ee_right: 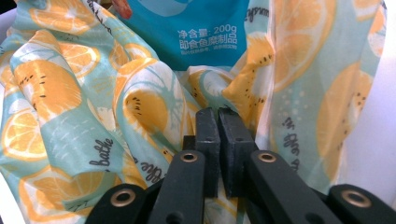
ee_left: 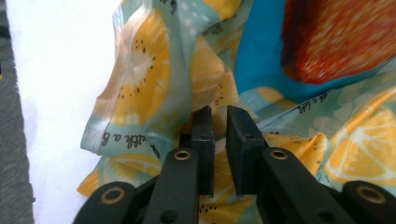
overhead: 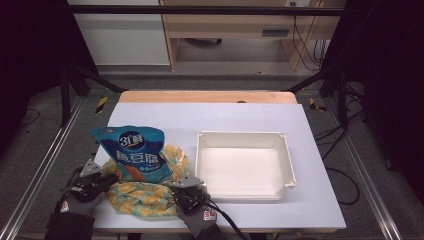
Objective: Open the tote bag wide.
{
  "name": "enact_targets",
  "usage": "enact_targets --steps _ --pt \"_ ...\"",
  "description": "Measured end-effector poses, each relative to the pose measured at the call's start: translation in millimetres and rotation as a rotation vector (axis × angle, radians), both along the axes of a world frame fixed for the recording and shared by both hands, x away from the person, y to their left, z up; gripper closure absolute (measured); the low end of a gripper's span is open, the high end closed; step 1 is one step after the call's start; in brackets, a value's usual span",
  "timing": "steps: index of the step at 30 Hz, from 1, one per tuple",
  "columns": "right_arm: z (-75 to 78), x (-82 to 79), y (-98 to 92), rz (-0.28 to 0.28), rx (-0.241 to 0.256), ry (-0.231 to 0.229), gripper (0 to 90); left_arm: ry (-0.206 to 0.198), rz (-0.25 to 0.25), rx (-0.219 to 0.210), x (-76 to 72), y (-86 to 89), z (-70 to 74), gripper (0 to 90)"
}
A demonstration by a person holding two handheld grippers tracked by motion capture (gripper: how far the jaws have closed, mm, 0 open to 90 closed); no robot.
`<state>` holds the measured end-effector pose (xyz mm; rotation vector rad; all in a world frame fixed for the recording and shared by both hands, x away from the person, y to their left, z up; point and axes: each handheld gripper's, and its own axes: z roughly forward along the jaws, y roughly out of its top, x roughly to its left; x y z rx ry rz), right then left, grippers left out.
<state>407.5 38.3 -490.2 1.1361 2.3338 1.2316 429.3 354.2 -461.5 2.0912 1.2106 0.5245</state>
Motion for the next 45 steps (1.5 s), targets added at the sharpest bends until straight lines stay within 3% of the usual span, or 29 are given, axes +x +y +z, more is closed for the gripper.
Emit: enact_targets --steps 9,19,29,36,45 --pt "9.6 -3.4 -0.6 0.039 0.051 -0.024 74.3 -0.095 -0.008 -0.077 -14.5 1.9 19.6 73.0" --pt "29.1 -5.8 -3.4 0.062 0.11 -0.075 67.8 -0.182 -0.032 -0.112 -25.3 -7.9 39.3 65.7" --pt "47.9 -3.6 -11.5 0.055 0.154 -0.122 60.5 -0.226 -0.023 -0.163 -31.6 -12.3 55.2 56.5" --pt "66.3 0.9 -28.9 0.032 0.184 -0.163 54.0 -0.267 -0.008 -0.229 -36.5 -8.0 71.3 46.5" --pt "84.2 3.7 -45.7 0.019 0.214 -0.203 49.3 -0.314 -0.009 -0.248 -43.4 -4.4 92.5 39.8"
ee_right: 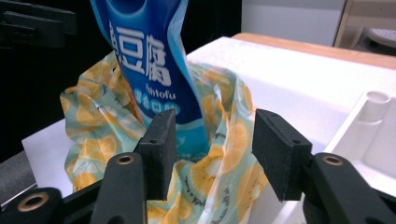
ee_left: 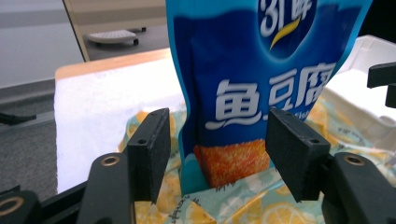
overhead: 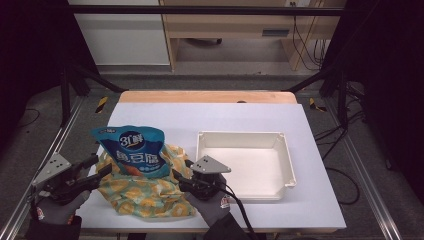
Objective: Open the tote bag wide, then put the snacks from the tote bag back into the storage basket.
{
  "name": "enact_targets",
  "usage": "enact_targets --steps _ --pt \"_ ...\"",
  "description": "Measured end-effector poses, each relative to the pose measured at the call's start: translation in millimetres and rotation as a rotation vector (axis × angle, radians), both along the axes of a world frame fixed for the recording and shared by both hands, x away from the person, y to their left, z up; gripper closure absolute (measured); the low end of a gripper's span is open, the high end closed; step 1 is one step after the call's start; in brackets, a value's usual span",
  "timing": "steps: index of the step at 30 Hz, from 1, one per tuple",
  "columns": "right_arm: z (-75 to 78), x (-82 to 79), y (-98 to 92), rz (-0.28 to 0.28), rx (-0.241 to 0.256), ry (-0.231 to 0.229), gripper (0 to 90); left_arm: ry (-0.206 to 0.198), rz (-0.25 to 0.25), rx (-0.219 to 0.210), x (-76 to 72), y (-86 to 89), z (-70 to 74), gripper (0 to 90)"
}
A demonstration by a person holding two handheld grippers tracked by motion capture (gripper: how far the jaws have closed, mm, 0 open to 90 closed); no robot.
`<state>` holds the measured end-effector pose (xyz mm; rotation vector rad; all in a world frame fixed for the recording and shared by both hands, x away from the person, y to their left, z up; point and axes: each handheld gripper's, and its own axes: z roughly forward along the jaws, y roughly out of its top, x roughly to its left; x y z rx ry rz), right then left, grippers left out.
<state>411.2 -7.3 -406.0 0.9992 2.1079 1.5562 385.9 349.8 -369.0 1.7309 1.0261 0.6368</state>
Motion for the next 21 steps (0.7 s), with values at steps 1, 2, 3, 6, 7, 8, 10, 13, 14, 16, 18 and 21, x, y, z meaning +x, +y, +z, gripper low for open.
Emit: enact_targets --steps 1,2,3,6,7,8,10,13,14,16,18,21 --pt "3.4 0.9 -1.9 0.001 0.003 -0.006 48.5 -0.006 0.0 -0.004 -1.4 0.5 4.1 39.5" --pt "4.8 1.2 -2.4 0.002 0.006 -0.004 48.3 -0.009 -0.002 -0.004 -2.0 0.8 6.0 39.4" --pt "6.7 1.7 -3.0 0.005 0.009 -0.004 48.1 -0.012 -0.002 -0.004 -2.2 1.0 7.7 39.3" --pt "12.9 3.3 -5.1 0.007 0.017 -0.016 47.7 -0.019 -0.001 -0.004 -1.0 1.4 13.0 38.9" --pt "15.4 3.8 -5.7 0.01 0.022 -0.013 47.6 -0.023 -0.003 -0.006 -0.6 1.7 15.1 38.8" --pt "18.5 4.5 -6.4 0.008 0.027 -0.018 47.4 -0.026 -0.002 -0.005 -0.4 2.0 16.9 38.7" --pt "23.1 4.8 -7.5 0.007 0.03 -0.029 47.3 -0.033 -0.003 -0.009 0.0 3.0 20.3 38.4" --pt "30.9 5.2 -9.3 0.005 0.033 -0.044 47.1 -0.045 -0.002 -0.016 1.7 4.4 27.1 37.9" --pt "33.0 5.8 -9.7 0.004 0.034 -0.048 47.0 -0.049 -0.002 -0.016 2.0 4.7 28.4 37.9" --pt "34.8 6.2 -9.9 0.002 0.034 -0.05 47.0 -0.053 -0.001 -0.02 2.8 4.6 30.1 37.9" --pt "42.9 7.1 -10.5 0.002 0.037 -0.064 47.0 -0.057 0.0 -0.015 5.9 3.9 33.1 37.8" --pt "48.9 7.9 -9.7 0.001 0.034 -0.079 46.9 -0.054 -0.002 -0.017 9.7 2.6 35.3 37.8"
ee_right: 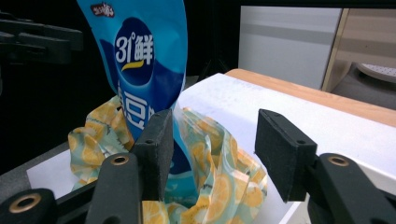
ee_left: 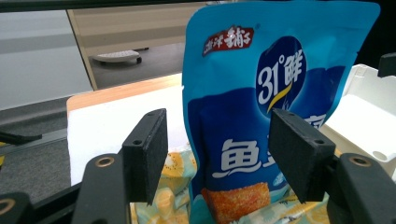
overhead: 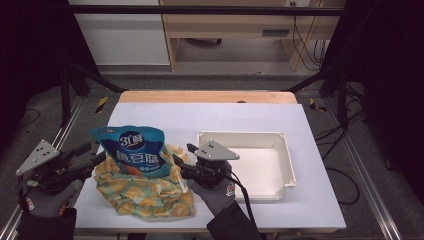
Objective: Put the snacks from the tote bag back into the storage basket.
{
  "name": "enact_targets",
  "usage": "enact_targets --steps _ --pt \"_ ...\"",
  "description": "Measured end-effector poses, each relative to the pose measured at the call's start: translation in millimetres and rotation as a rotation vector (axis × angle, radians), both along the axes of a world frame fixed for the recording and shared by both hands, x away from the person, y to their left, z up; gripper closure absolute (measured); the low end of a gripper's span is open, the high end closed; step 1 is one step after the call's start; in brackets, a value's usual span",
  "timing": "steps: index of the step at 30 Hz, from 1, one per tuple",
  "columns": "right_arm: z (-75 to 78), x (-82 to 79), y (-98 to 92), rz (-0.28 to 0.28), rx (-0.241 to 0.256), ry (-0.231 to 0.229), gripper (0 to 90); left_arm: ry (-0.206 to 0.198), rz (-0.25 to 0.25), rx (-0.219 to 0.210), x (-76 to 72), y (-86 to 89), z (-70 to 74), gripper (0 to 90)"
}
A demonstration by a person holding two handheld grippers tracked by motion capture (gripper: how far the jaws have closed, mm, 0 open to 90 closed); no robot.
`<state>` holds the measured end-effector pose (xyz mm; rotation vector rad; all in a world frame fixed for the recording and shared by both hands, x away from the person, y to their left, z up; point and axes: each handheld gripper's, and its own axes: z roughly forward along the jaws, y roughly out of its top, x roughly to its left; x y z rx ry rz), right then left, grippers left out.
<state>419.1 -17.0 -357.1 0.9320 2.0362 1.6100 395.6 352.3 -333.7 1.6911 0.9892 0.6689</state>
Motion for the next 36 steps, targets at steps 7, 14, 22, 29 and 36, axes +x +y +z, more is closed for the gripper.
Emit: enact_targets --steps 7,14,22,29,36 --pt "12.4 4.5 5.4 0.001 -0.013 -0.018 46.9 -0.007 0.003 -0.012 8.8 -3.9 7.8 37.8" --pt "19.9 10.5 14.2 0.012 -0.009 -0.03 48.0 -0.018 0.005 -0.009 16.0 -7.4 12.7 38.3" --pt "27.5 16.9 27.7 0.023 -0.012 -0.042 50.9 -0.023 0.01 -0.016 21.2 -10.2 15.7 44.2" --pt "25.4 23.5 36.1 0.021 -0.013 -0.037 54.2 -0.023 0.014 -0.006 24.0 -11.2 14.7 52.2" --pt "22.6 29.9 42.8 0.023 -0.024 -0.031 61.1 -0.005 0.007 -0.018 26.8 -7.4 11.1 62.0"
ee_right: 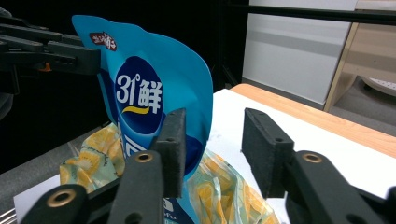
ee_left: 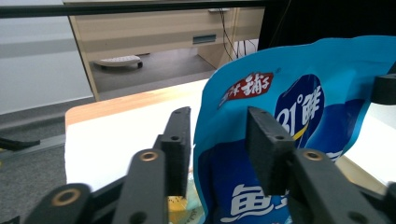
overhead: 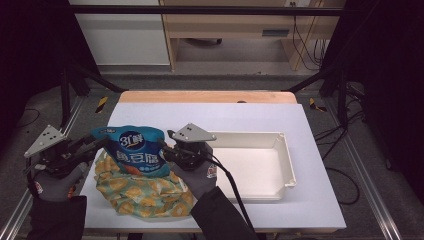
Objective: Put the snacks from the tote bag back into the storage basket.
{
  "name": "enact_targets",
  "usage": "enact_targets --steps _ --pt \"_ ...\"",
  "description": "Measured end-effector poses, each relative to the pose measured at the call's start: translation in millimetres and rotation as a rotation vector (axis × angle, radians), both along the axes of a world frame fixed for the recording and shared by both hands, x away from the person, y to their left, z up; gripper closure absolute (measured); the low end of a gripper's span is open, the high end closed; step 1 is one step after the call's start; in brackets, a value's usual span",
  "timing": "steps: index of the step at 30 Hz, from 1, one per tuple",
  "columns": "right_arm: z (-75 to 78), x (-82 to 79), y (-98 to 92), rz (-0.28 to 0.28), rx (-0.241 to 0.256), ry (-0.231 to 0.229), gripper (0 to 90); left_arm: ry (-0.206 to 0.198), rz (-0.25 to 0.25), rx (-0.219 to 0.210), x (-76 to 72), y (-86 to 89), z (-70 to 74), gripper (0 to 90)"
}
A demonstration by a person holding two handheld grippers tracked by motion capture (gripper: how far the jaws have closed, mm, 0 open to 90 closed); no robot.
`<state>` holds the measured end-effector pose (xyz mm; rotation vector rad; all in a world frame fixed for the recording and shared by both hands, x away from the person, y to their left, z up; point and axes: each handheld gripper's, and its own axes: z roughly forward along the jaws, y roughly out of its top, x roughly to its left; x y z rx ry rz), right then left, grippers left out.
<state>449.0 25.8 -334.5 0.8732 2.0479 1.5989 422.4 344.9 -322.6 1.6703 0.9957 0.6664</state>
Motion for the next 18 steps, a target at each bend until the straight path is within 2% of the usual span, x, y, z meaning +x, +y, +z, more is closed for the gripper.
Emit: enact_targets --steps 8,12,17,18 --pt "-0.7 4.6 7.4 0.008 -0.018 0.007 70.7 0.003 0.007 -0.001 0.9 1.3 -1.1 70.2" --pt "0.1 5.0 12.0 0.013 -0.027 0.002 74.2 -0.003 0.02 0.01 0.6 0.6 -1.2 75.1" --pt "-0.6 5.9 15.9 0.02 -0.035 0.009 76.6 -0.002 0.021 0.005 0.7 1.4 -1.7 78.5" --pt "-1.0 6.6 16.9 0.023 -0.03 0.016 78.1 0.0 0.021 0.011 0.2 0.4 -1.2 81.7"
